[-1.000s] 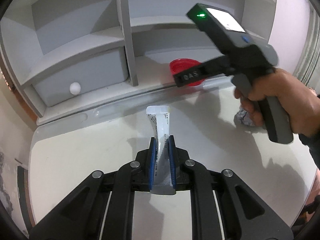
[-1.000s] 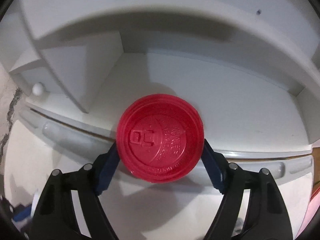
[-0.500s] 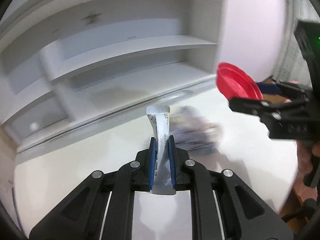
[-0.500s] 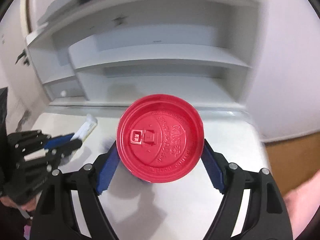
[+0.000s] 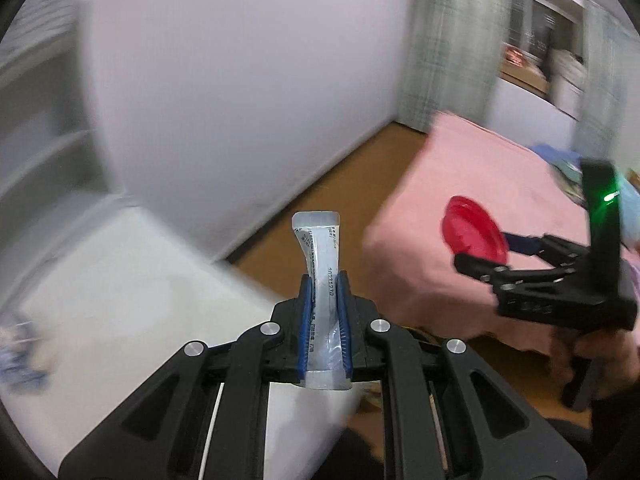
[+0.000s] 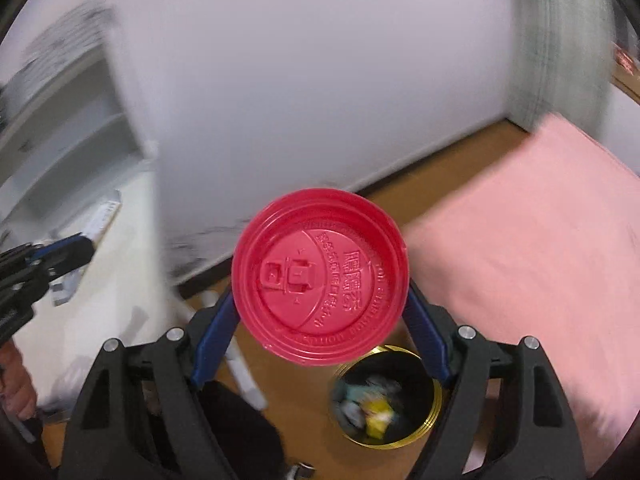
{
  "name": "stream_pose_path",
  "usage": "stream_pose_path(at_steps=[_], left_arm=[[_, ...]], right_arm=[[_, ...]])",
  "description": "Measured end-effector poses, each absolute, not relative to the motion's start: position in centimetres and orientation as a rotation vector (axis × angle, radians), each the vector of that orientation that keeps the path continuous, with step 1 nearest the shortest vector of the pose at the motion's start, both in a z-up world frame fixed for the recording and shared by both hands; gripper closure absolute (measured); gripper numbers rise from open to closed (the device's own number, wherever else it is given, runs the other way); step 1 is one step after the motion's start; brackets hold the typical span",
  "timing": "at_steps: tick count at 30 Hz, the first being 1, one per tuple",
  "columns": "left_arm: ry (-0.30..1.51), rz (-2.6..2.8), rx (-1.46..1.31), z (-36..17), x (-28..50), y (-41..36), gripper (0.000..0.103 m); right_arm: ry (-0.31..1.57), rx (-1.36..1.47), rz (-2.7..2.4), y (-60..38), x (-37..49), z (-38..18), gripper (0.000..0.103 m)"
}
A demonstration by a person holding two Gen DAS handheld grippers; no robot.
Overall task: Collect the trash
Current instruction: 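Carry tube and red lid over the bin and open both tools to drop them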
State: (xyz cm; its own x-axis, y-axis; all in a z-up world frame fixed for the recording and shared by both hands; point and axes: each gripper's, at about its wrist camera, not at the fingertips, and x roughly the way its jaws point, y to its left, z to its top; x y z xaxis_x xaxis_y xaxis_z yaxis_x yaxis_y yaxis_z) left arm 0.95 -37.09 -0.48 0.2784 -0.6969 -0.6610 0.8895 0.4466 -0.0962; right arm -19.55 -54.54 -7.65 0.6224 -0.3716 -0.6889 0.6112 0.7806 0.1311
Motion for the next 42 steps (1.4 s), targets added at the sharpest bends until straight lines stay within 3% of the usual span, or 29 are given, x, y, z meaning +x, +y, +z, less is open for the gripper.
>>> stream_pose_path(at_steps=[9,13,20,34,35,37,42], left_arm=[[0.838,-1.267,0.428,-10.8,-5.2,-48.4,0.091],[0.877,-1.245,0.511,-16.8,-6.5,-51.9,0.091],[1.048,-1.198,0.556,-25.9,-5.8,-54.8,0.091],[1.140,-1.242,0.560,-28.3,-6.8,-55.2,0.089],[1.142,-1.244,0.562,-28.1,-6.9,-55.2,0.086],[1.138,-1.248,0.564,-27.7,-7.1,-55.1,0.069],[1.128,-1.255,0.560,-27.0,-7.3,-55.0,0.061]], right_arm=[[0.784,0.577,-0.721,-61.3,-27.2,-17.7,0.026],[0.866,0.655,-0.718,-63.3,-27.2,-22.6,0.026],[0.985,0.664,-0.687,-64.1,-25.5,-26.6,0.026],[1.025,0.696,-0.665,-64.4,-25.3,-28.1,0.026],[1.026,0.699,-0.664,-64.4,-25.3,-28.2,0.026],[1.030,0.702,-0.662,-64.4,-25.3,-28.4,0.026],[1.033,0.705,-0.656,-64.1,-25.3,-28.3,0.026]])
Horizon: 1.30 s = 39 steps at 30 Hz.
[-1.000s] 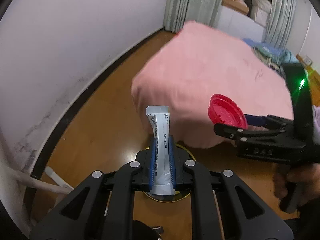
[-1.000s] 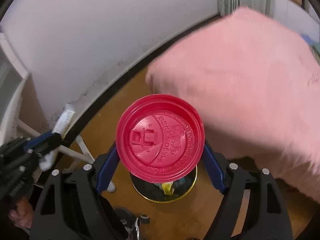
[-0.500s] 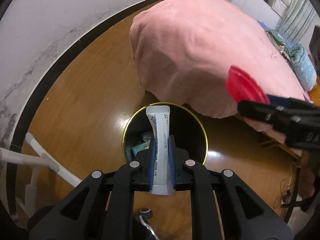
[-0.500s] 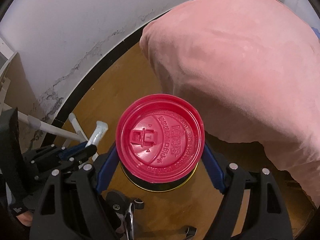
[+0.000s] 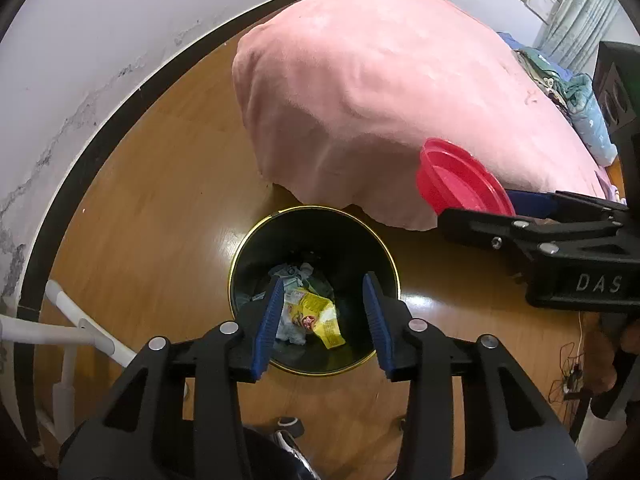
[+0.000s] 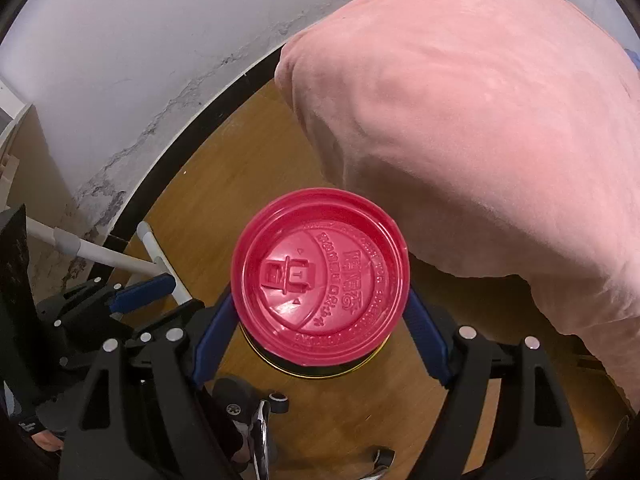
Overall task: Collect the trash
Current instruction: 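Carry tube and red lid over the bin and open both tools to drop them, then move both open tools back toward the remaining trash on the desk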
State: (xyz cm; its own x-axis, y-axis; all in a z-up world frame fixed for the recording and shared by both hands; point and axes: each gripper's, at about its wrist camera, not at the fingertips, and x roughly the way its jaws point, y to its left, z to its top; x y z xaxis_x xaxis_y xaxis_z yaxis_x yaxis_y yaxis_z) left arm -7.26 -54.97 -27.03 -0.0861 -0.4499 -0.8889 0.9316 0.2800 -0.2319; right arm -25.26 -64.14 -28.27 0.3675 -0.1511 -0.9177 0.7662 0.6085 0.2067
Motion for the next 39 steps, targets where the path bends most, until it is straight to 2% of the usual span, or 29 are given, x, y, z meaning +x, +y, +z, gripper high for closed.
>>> stream_pose_path(at_steps=[6,8,11,13,21,26,30,33,39], left_arm=[[1.122,-1.262,0.557,-26.5,-7.3,-54.6,0.050],[1.117,-1.264,0.558,-26.2,-7.3,-54.5,0.044],[1.100,-1.265,0.569,-25.7,-7.5,-54.1,0.033],[1.083,-1.265,0.585,-25.3,-7.8,-53.9,0.024],[0.967,-1.302,0.619,-20.5,-9.7,-52.2,0.013],[0.885,-1.349,0.582,-13.7,-10.3,-49.0,0.010],[0.779,-1.347,0.535,-7.2,-8.7,-43.3,0.010],[0.745,-1.250,0.471,-3.5,-4.7,-37.4,0.009],[0.691,-0.906,0.377,-0.6,5.4,-23.5,0.009]], right_arm=[[1.015,0.716,-0.640,-64.2,-25.1,-28.1,0.024],[1.004,0.725,-0.641,-64.3,-25.2,-28.0,0.024],[0.999,0.727,-0.641,-64.3,-25.3,-27.8,0.016],[0.998,0.722,-0.642,-64.1,-25.3,-27.6,0.015],[0.932,0.654,-0.683,-63.0,-26.2,-23.9,0.015],[0.822,0.572,-0.652,-60.9,-26.0,-17.4,0.015],[0.739,0.481,-0.562,-57.5,-23.5,-11.9,0.015],[0.710,0.367,-0.424,-52.6,-18.5,-7.9,0.015],[0.694,0.191,-0.085,-41.7,-6.0,-3.2,0.015]])
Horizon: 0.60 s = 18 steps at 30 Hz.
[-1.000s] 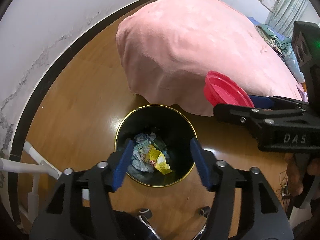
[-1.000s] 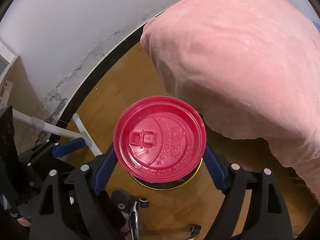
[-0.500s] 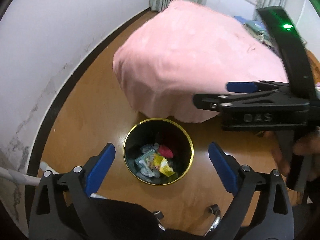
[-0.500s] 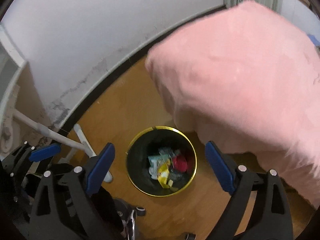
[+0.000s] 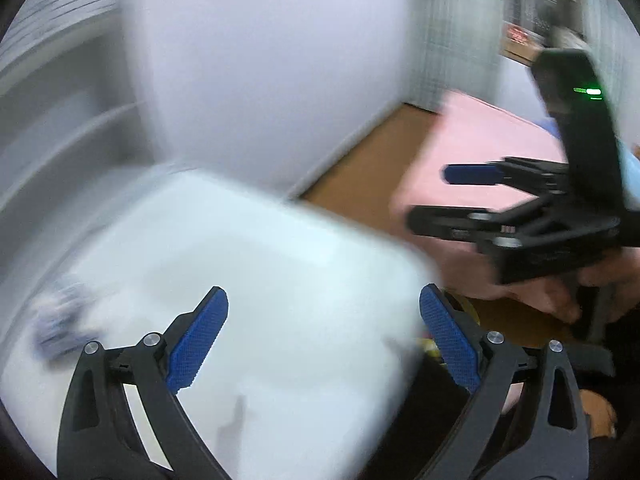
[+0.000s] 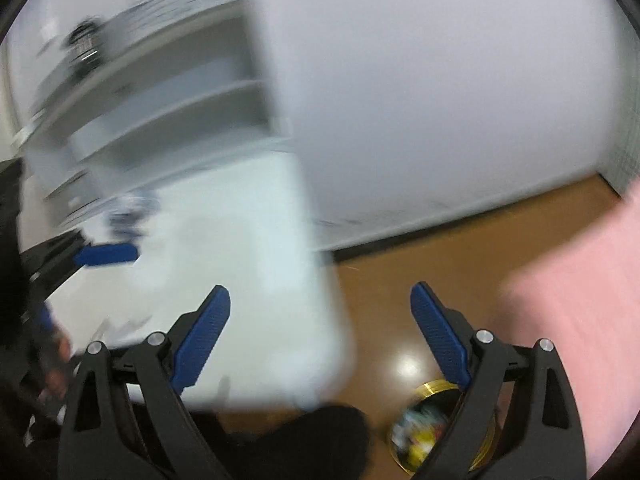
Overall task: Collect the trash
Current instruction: 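Move both open tools back toward the remaining trash on the desk, then grasp the blue-white crumpled bag with the left tool while the right grasps the white cable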
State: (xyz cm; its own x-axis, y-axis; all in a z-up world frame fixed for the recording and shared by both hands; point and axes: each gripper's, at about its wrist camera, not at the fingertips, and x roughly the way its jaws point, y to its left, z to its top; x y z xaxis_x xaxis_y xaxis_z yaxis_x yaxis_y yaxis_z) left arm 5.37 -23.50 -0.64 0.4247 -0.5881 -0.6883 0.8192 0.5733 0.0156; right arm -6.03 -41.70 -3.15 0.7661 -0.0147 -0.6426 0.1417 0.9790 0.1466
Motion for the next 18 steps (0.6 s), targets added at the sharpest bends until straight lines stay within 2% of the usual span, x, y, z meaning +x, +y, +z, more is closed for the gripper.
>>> stream_pose_path(at_steps=[5,7,11,16,17,18], left_arm=[[0.732,-0.626,0.334,-1.1,12.3,-12.7,0.009],[0.759,-0.550,0.294,-1.5,14.3,-8.6,0.009],[0.783,-0.473,0.233,-2.0,16.5,-3.4,0.009],[0.790,-0.470,0.202,-2.3,17.8,-1.5,0.009],[0.790,-0.478,0.199,-2.4,18.0,-1.6,0.009],[0.788,-0.494,0.195,-2.4,18.4,-1.7,0.009]], right_arm=[[0.729,0.133,0.163,-33.5,4.7,-1.7,0.015],[0.750,0.095,0.236,-29.8,8.9,-1.3,0.021],[0.800,0.019,0.335,-24.1,15.2,-1.8,0.041],[0.877,-0.055,0.369,-20.7,19.0,-3.8,0.056],[0.890,-0.054,0.371,-20.5,19.3,-4.2,0.063],[0.897,-0.055,0.372,-20.4,19.2,-4.4,0.077]])
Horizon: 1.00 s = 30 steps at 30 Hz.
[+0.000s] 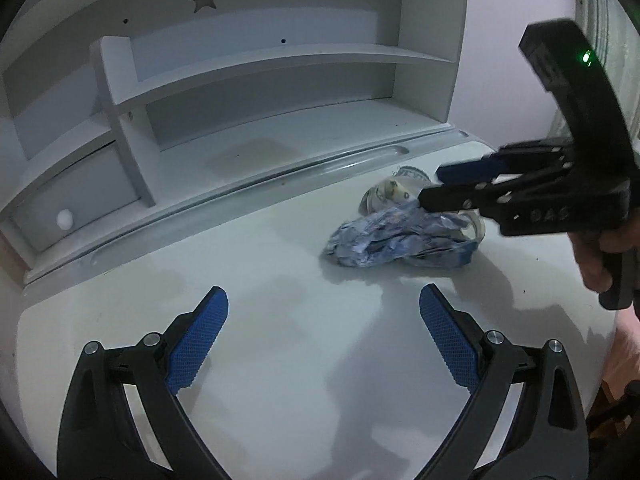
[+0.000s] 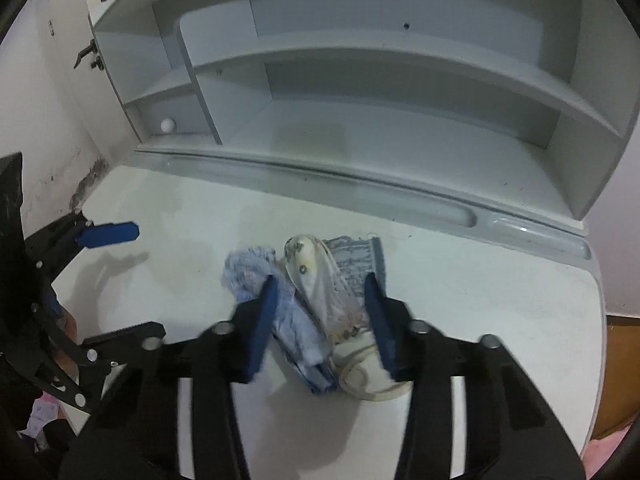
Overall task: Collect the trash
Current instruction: 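Grasp the blue-white crumpled bag with the left tool while the right grasps the white cable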
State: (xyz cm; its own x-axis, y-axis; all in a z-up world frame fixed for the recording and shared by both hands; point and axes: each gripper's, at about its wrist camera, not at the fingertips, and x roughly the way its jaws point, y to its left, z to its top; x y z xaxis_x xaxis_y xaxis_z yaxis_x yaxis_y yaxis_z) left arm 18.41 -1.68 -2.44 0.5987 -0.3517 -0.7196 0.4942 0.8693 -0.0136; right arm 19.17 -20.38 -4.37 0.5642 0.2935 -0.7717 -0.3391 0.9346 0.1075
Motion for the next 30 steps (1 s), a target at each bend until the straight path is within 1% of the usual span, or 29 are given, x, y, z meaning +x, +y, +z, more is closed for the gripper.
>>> stream_pose_path(at_steps=[2,3,5,10,15,24,30], left_arm=[[0.791,-0.510,0.199,-2.6,19.3,-2.1,0.009],[0.789,-0.528,0.205,-2.7,19.7,-2.5,0.009],[0.788,-0.544,0.214,-3.1,20.4,-2.9,0.009],[0.783,-0.631,0.228,-3.2,21.8,-5.0,0.009],[0.790,-0.705,0.219,-3.8,22.7,-6.6,0.009],[0.795,-0.765,0.223,-3.3,21.0,-9.3,0.009],[0.848,-0.690,0.255,-4.8,22.0,-11.3,0.009]], right_arm=[[0.902,-0.054,0.380,-20.3,18.8,-4.4,0.092],[0.905,-0.052,0.392,-20.1,18.6,-4.4,0.097],[0.887,-0.045,0.392,-20.1,17.9,-4.0,0.100],[0.796,0.040,0.398,-22.0,15.1,-0.7,0.101],[0.748,0.086,0.388,-23.9,13.0,1.5,0.101],[0.683,0.162,0.361,-27.3,9.4,3.9,0.101],[0.667,0.179,0.327,-29.5,6.6,4.2,0.101]])
